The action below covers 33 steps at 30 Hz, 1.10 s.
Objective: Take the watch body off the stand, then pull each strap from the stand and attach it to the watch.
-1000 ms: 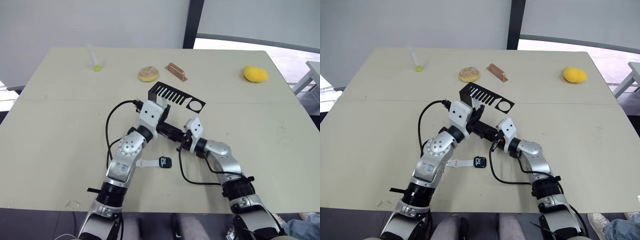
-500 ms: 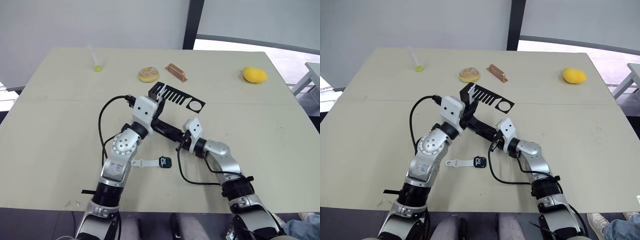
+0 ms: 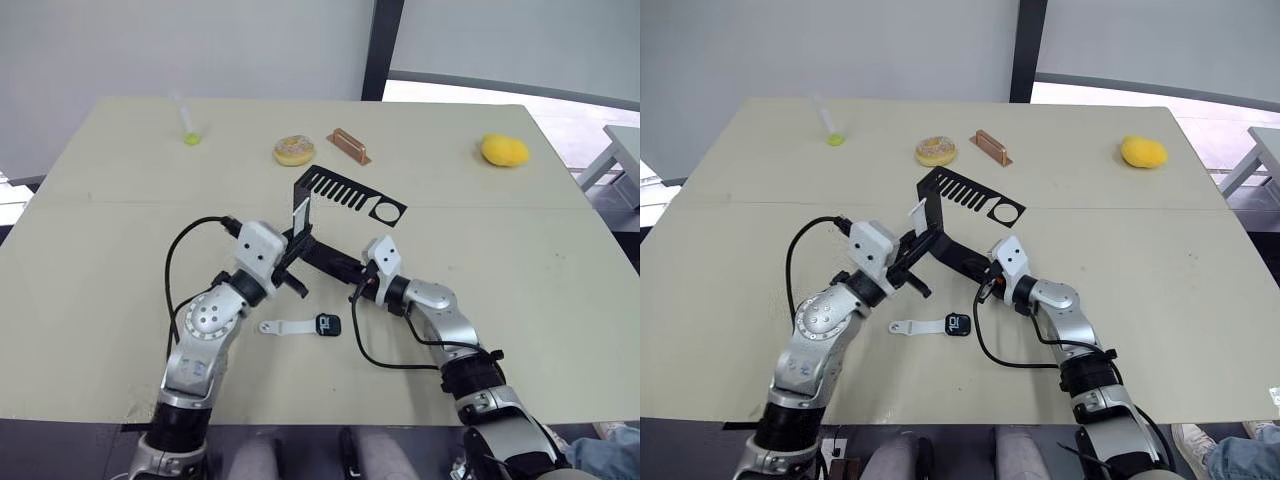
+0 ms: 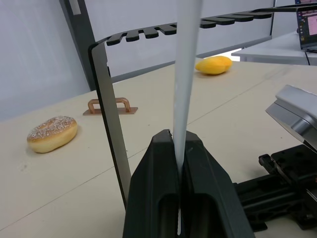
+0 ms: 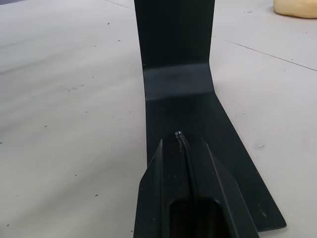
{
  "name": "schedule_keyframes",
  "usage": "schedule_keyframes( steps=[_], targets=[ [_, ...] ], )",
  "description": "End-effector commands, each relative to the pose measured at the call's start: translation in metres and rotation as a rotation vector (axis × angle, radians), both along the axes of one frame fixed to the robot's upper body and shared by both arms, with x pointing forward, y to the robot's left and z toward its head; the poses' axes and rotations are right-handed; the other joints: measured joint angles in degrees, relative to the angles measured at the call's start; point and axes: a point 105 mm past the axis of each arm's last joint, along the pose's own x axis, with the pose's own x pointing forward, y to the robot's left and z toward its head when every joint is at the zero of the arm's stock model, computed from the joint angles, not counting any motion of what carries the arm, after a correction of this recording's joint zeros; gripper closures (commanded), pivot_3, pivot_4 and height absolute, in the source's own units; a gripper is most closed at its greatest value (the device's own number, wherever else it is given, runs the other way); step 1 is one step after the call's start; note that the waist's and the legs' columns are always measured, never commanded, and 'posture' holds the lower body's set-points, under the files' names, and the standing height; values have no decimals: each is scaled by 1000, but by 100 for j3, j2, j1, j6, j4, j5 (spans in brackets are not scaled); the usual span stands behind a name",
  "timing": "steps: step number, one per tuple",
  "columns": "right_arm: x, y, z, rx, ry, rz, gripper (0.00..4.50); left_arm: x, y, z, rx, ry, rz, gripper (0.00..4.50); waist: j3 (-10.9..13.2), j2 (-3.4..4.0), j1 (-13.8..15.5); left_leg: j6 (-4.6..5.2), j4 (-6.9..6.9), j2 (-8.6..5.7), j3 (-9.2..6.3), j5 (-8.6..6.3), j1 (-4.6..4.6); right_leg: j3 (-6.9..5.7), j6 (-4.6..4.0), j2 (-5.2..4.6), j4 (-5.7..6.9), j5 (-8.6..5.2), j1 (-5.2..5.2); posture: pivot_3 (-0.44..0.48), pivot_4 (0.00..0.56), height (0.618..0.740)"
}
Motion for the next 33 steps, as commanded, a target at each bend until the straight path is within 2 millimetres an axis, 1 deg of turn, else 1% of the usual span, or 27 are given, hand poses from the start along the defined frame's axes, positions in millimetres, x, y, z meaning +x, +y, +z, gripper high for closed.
schedule_keyframes(
  steps=[1,2,3,5,6,8,11,13,15,16,19,21,22,23,26,27,29,33],
  targets=[
    [-2,-5,-11,26,50,-8,4500,-18,5,18,-13,-61,-129,4453,0,1,-2,-1,-2,0,0,0,1,0,0,0,0,0,0,0,150,740],
    [-3,-7,-1,60,22,0,4500,-22,11,19,-7,-41,-176,4453,0,1,-1,-1,-3,-1,0,0,1,0,-1,-1,-1,0,0,0,150,740],
    [-7,-10,13,103,-27,20,4500,-28,17,18,-9,12,-264,4453,0,1,-1,0,-2,-2,0,0,0,-1,-1,-2,-1,0,-1,0,150,740],
    [-21,-18,40,179,-102,79,4500,-38,29,20,13,93,-407,4453,9,14,6,-1,-6,0,-3,1,-9,-4,-1,-1,-2,-1,-8,0,150,740],
    [-26,-20,46,193,-121,96,4500,-41,32,21,19,123,-447,4453,14,22,8,-1,-12,-1,-8,1,-19,-10,-3,-2,-1,-2,-14,0,150,740],
    [-39,-31,57,221,-131,121,4500,-44,38,24,18,194,-517,4453,25,39,23,-1,-16,-4,-12,1,-23,-17,-3,-9,-2,-2,-12,0,150,740],
    [-67,-53,72,266,-107,137,4500,-51,42,23,42,330,-641,4453,25,40,43,6,-15,-11,-20,-3,-27,-27,2,-20,-12,1,-2,0,150,740],
    [-85,-64,77,310,-52,119,4500,-55,41,24,52,395,-712,4453,26,41,49,14,-20,-11,-33,-8,-28,-38,1,-20,-19,0,1,0,150,740],
    [-101,-71,80,376,9,84,4500,-59,37,27,23,463,-778,4453,26,41,51,13,-29,-9,-38,-8,-28,-41,-1,-19,-28,-1,2,0,150,740],
    [-107,-73,81,402,31,69,4500,-60,36,27,17,482,-802,4453,27,43,43,13,-28,-9,-40,-8,-28,-42,-2,-19,-33,-1,2,0,150,740],
    [-133,-75,81,492,131,53,3622,-65,25,24,6,579,-876,4500,31,48,9,8,-28,-8,-37,-5,-24,-39,-6,-16,-34,-3,1,0,150,740],
    [-145,-76,77,560,178,-2,2645,-68,15,19,3,653,-923,4500,31,49,19,5,-30,-8,-39,-3,-24,-39,-7,-15,-33,-4,1,0,150,740],
    [-150,-75,76,606,218,-7,2041,-68,10,19,-7,669,-945,4500,31,49,17,5,-31,-8,-42,-3,-23,-39,-8,-13,-33,-5,2,0,150,740],
    [-155,-72,76,629,241,-4,1683,-70,6,18,-18,703,-964,4500,32,50,16,4,-30,-8,-41,-2,-24,-38,-8,-13,-34,-5,2,0,150,740],
    [-164,-59,77,688,295,25,126,-75,-7,15,-28,779,-1026,4500,32,49,1,4,-28,-9,-36,-2,-24,-31,-7,-13,-35,-5,1,0,150,740],
    [-165,-56,78,695,301,30,55,-77,-11,13,-25,802,-1040,4500,32,49,2,4,-28,-9,-37,-2,-22,-31,-7,-12,-33,-5,0,0,150,740],
    [-164,-48,80,720,305,41,55,-78,-20,9,-16,811,-1058,4500,32,49,5,1,-29,-7,-37,0,-22,-31,-8,-8,-34,-5,-2,0,150,740],
    [-163,-30,92,785,308,94,55,-80,-33,12,-61,835,-1115,4500,32,49,22,0,-26,-9,-38,1,-27,-30,-8,-10,-35,-5,-3,0,150,740]
  ],
)
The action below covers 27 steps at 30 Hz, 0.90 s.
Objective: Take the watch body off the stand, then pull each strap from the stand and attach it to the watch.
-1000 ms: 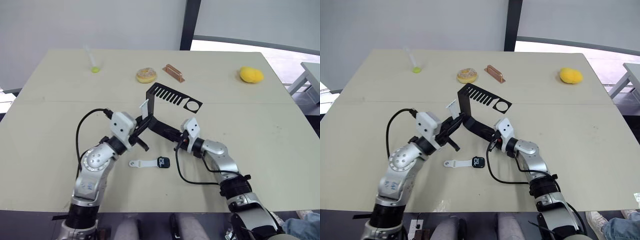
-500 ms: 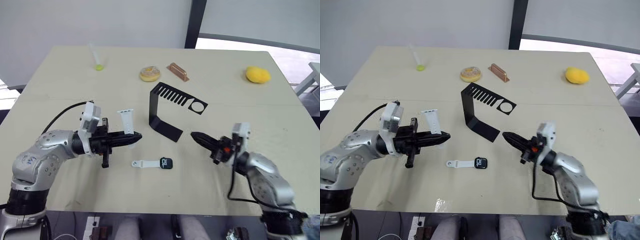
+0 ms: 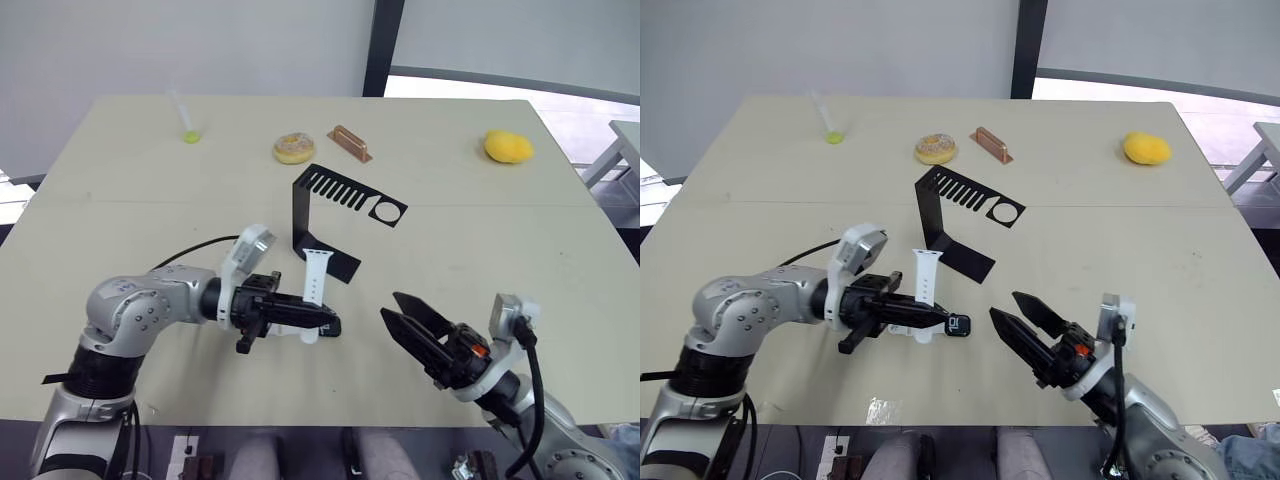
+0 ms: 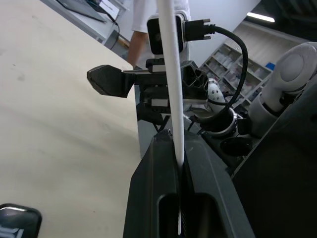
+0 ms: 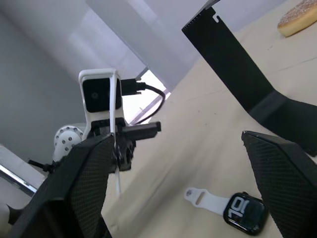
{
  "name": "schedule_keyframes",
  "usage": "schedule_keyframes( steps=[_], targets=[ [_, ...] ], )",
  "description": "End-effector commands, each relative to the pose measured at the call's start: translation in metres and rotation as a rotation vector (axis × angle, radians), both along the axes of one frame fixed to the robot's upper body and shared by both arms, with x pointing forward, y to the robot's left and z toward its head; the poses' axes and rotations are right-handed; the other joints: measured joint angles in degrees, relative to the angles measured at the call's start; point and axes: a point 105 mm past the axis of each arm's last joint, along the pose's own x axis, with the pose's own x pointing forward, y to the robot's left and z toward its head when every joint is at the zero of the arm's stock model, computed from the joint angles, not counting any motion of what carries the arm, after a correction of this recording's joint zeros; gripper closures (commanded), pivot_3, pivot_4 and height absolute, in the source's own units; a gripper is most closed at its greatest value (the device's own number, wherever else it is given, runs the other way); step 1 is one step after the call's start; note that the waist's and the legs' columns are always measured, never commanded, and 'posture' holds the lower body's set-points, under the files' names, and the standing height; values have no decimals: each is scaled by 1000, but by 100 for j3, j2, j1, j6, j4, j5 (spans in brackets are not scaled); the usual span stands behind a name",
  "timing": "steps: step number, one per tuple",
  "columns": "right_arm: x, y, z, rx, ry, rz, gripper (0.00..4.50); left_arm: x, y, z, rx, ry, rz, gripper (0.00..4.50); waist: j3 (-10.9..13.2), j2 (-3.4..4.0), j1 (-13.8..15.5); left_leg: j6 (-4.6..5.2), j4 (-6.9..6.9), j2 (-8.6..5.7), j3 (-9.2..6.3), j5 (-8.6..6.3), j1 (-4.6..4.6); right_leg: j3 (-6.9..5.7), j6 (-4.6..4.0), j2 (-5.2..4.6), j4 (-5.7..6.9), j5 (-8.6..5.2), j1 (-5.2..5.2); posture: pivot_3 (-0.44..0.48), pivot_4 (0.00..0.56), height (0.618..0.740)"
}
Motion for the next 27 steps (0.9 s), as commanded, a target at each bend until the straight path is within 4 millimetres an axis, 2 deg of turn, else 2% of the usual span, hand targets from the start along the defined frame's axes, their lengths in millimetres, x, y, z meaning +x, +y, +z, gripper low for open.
schedule_keyframes(
  steps=[1,10,13,14,16,27],
  targets=[
    [-5,17,21,58,-59,49,55,-4,-9,6,-33,17,-41,4500,0,0,-1,0,1,0,0,0,-1,0,0,0,0,0,0,0,150,740],
    [6,39,36,89,-102,100,55,-6,-19,0,-21,28,-50,4500,0,0,3,-1,2,0,-1,1,-2,0,0,0,1,0,-3,0,150,740],
    [7,39,36,87,-106,102,864,-5,-20,0,-33,25,-37,4500,0,0,4,-1,1,1,-2,1,-2,0,0,1,0,0,-3,0,150,740],
    [7,39,36,88,-105,102,1249,-5,-20,0,-35,25,-35,4500,0,0,5,-1,2,0,-2,1,-2,0,0,0,0,0,-3,0,150,740],
    [8,38,35,85,-100,99,2293,-5,-20,0,-35,21,-29,4500,0,0,6,-1,2,0,-1,1,-3,0,0,0,0,0,-3,0,150,740],
    [10,35,33,96,-86,94,2293,-3,-21,-2,-39,2,-9,4500,0,0,4,-1,2,0,-1,1,-2,0,0,1,0,0,-3,0,150,740]
  ],
)
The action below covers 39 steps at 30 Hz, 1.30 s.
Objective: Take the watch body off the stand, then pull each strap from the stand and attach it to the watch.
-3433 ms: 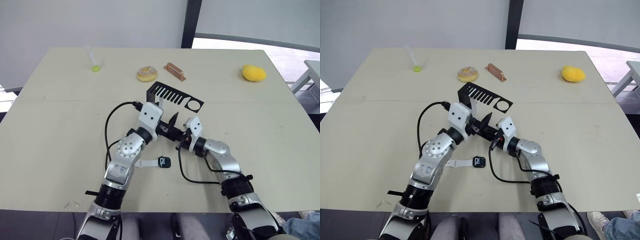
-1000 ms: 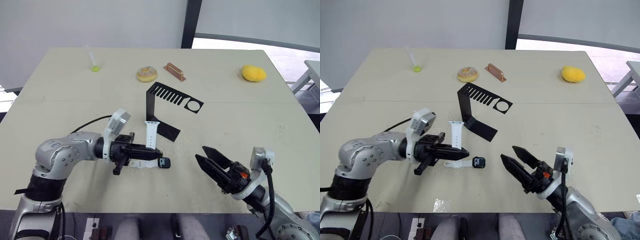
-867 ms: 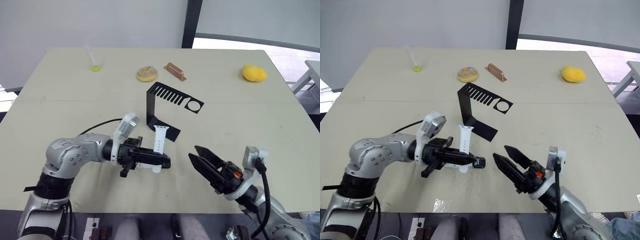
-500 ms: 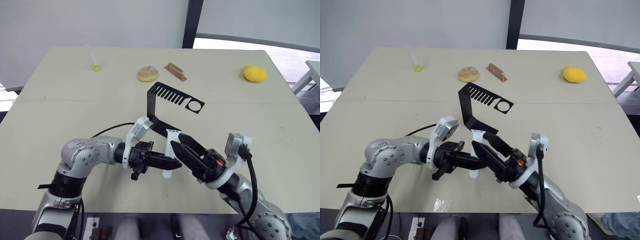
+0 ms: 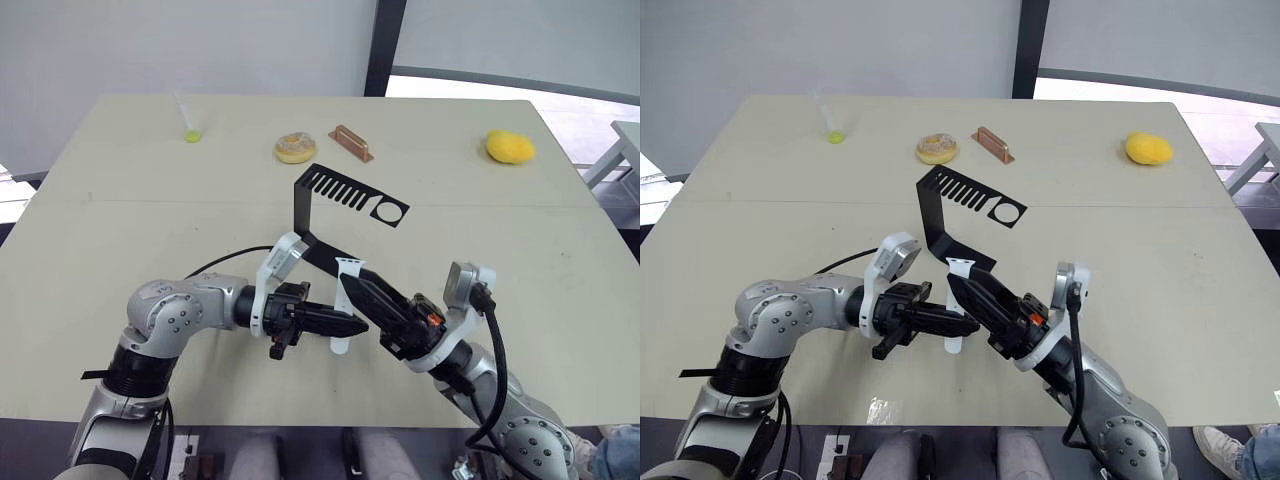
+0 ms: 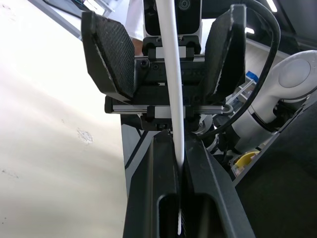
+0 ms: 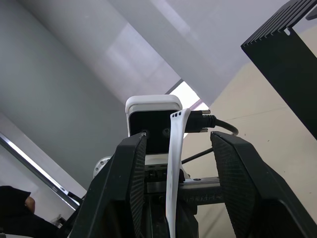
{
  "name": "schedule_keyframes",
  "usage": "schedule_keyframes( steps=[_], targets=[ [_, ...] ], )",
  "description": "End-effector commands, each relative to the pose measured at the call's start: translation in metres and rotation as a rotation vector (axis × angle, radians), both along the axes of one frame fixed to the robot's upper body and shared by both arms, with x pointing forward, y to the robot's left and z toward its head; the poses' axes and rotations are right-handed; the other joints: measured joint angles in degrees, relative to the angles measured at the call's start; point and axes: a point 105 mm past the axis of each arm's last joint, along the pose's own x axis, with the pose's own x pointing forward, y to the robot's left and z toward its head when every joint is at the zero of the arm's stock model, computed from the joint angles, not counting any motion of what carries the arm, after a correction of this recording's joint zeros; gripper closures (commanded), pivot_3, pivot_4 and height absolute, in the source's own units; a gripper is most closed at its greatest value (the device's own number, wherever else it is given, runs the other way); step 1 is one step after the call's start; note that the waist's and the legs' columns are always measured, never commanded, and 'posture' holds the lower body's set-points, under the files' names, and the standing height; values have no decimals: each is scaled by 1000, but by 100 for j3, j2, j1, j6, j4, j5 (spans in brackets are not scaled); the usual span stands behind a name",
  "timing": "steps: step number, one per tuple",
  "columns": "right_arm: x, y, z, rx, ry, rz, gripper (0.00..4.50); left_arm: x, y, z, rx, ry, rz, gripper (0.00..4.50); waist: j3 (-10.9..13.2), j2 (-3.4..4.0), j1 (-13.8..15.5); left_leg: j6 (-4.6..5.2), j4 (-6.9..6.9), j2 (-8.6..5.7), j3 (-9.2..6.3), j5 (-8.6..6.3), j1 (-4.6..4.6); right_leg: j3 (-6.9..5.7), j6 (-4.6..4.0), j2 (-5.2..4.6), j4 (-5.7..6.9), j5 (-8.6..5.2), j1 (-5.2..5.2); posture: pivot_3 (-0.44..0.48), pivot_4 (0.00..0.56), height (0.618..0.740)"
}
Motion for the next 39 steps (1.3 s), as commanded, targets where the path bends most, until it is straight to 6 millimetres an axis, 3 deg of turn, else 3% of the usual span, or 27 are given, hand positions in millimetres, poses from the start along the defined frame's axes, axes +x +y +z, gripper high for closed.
schedule_keyframes(
  steps=[1,3,6,9,23,26,28,38,39],
  targets=[
    [-2,-2,7,23,-19,0,2293,-2,1,3,-10,-30,1,4500,0,0,-4,0,0,0,0,0,0,0,0,0,0,0,0,0,150,740],
    [-2,-2,7,23,-20,2,2293,-2,0,2,-5,-31,-1,4500,0,0,-6,0,-1,1,0,0,0,0,0,1,0,0,0,0,150,740],
    [-2,-1,8,33,-21,14,3133,-3,0,1,0,-31,0,4500,0,0,-4,0,-1,1,0,0,0,0,0,0,0,0,0,0,150,740],
    [-4,1,9,38,-22,34,4469,-4,0,0,4,-30,-8,4500,0,0,-2,0,0,0,0,0,0,0,0,0,0,0,0,0,150,740],
    [-7,0,4,36,18,63,4469,-3,-2,-1,-3,-55,8,4500,0,0,-5,0,-1,0,0,0,0,0,0,0,-1,0,0,0,150,740],
    [-4,-1,4,9,-9,38,3579,-2,-1,0,-11,-61,14,4500,0,0,-3,0,-1,1,-1,0,0,0,0,0,-1,0,1,0,150,740],
    [-4,-2,4,1,-25,34,2635,-1,0,-1,-12,-63,20,4500,0,0,-1,0,0,0,0,0,0,0,0,0,-3,0,1,0,150,740],
    [-6,1,4,13,-29,67,2635,-1,0,-1,-10,-65,17,4500,0,0,-3,0,-1,1,0,0,0,0,0,0,-3,0,1,0,150,740],
    [-7,1,5,21,-30,70,2862,-1,0,-1,-9,-64,15,4500,0,0,-2,0,-1,1,0,0,0,0,0,0,-3,0,1,0,150,740]
  ],
)
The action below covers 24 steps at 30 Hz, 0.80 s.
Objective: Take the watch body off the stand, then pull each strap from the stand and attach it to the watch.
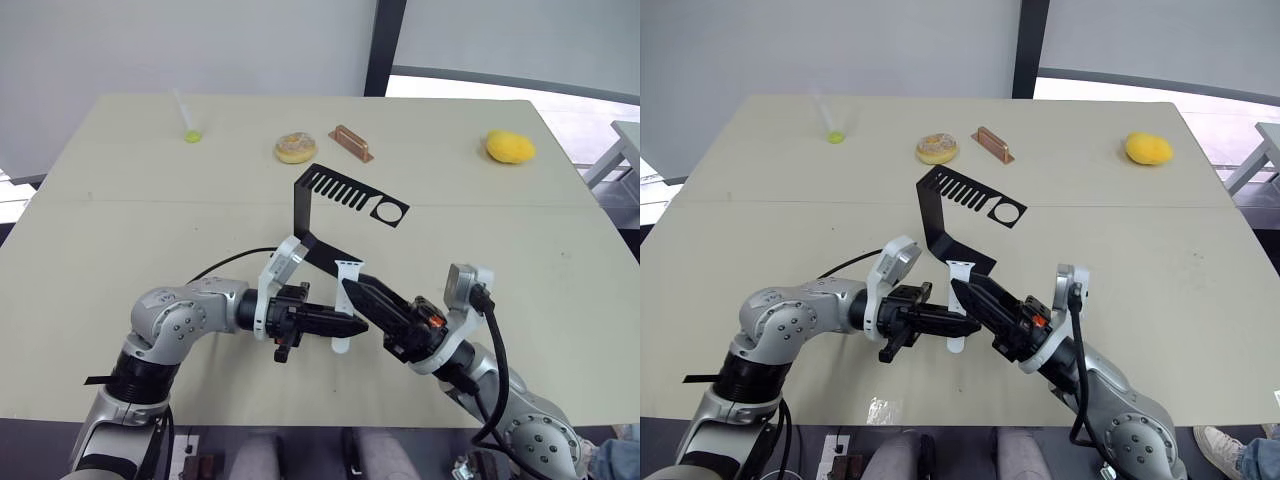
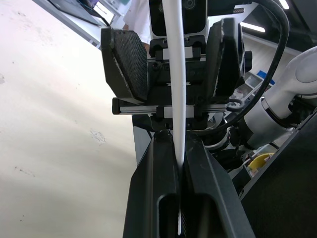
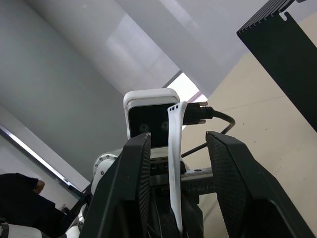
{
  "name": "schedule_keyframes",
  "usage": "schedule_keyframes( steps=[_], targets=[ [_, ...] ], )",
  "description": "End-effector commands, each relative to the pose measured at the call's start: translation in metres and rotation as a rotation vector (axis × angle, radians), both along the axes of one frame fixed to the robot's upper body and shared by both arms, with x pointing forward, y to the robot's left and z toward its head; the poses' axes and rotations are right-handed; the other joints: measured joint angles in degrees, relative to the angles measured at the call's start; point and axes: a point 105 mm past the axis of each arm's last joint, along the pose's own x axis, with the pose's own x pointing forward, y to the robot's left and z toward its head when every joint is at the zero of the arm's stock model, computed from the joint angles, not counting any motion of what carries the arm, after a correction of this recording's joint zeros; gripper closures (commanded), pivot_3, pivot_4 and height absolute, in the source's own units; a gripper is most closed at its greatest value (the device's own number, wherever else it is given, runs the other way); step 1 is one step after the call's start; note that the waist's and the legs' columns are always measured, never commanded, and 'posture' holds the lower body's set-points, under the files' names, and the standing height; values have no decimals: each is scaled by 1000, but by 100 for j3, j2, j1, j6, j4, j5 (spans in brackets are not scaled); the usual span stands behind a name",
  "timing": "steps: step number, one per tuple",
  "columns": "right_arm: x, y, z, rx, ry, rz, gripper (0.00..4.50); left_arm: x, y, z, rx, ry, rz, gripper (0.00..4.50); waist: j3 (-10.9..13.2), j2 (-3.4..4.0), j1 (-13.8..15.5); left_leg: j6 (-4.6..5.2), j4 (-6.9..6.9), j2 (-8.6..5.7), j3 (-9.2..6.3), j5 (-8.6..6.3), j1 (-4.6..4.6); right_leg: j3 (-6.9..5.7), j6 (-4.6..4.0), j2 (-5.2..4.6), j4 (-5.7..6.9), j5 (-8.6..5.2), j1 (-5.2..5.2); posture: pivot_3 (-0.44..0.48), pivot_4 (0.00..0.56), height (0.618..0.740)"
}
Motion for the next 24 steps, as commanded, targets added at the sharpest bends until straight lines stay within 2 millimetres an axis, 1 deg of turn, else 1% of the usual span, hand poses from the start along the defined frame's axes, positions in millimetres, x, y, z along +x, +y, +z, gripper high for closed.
schedule_keyframes(
  steps=[1,2,4,5,13,16,18,19,20,21,23,24],
  targets=[
    [-7,4,11,49,-49,38,3162,-2,0,6,-12,-35,-17,4500,0,0,1,0,0,0,0,0,0,0,0,0,0,0,0,0,150,740],
    [-8,4,11,51,-51,43,3480,-3,0,6,-9,-35,-19,4500,0,0,0,0,0,0,0,0,0,0,0,0,0,0,0,0,150,740],
    [-8,5,11,54,-54,44,4401,-3,0,5,-4,-34,-22,4500,0,0,1,0,0,0,0,0,0,0,0,0,0,0,0,0,150,740],
    [-8,5,12,57,-56,46,4459,-2,0,5,0,-35,-23,4500,0,0,2,0,0,0,0,0,0,0,0,0,0,0,0,0,150,740],
    [-9,5,17,90,-68,57,4459,-5,0,1,9,-37,-28,4500,0,0,1,0,0,0,-1,0,0,0,0,0,0,0,0,0,150,740],
    [-11,5,18,96,-74,60,4459,-9,1,4,-22,-29,-40,4500,0,0,0,0,0,0,-1,0,0,0,0,0,0,0,0,0,150,740],
    [-12,5,19,102,-80,67,4500,-10,2,6,-38,-74,-34,3866,0,0,-5,0,-1,0,-1,0,0,0,0,0,0,0,0,0,150,740],
    [-13,5,21,100,-88,67,4500,-12,5,7,-42,-104,-39,3664,0,0,-10,0,-2,1,-1,0,1,0,0,0,0,0,0,0,150,740],
    [-13,5,22,97,-97,65,4500,-14,8,7,-42,-136,-40,3216,0,0,-15,0,-2,2,-1,0,1,0,0,0,0,0,0,0,150,740],
    [-13,3,24,84,-117,49,4500,-14,14,7,-38,-175,-33,2673,0,0,-20,0,-3,3,0,0,0,0,0,0,-1,0,-1,0,150,740],
    [-10,-1,27,43,-160,2,4500,-6,28,5,-21,-278,29,1589,0,1,-16,-1,-4,2,0,0,2,0,-2,0,-1,-1,-1,0,150,740],
    [-8,-4,28,1,-194,-36,4500,-1,38,3,-1,-349,54,1178,0,1,-10,-1,-3,2,0,0,2,0,-2,-1,-1,-1,-2,0,150,740]
  ],
)
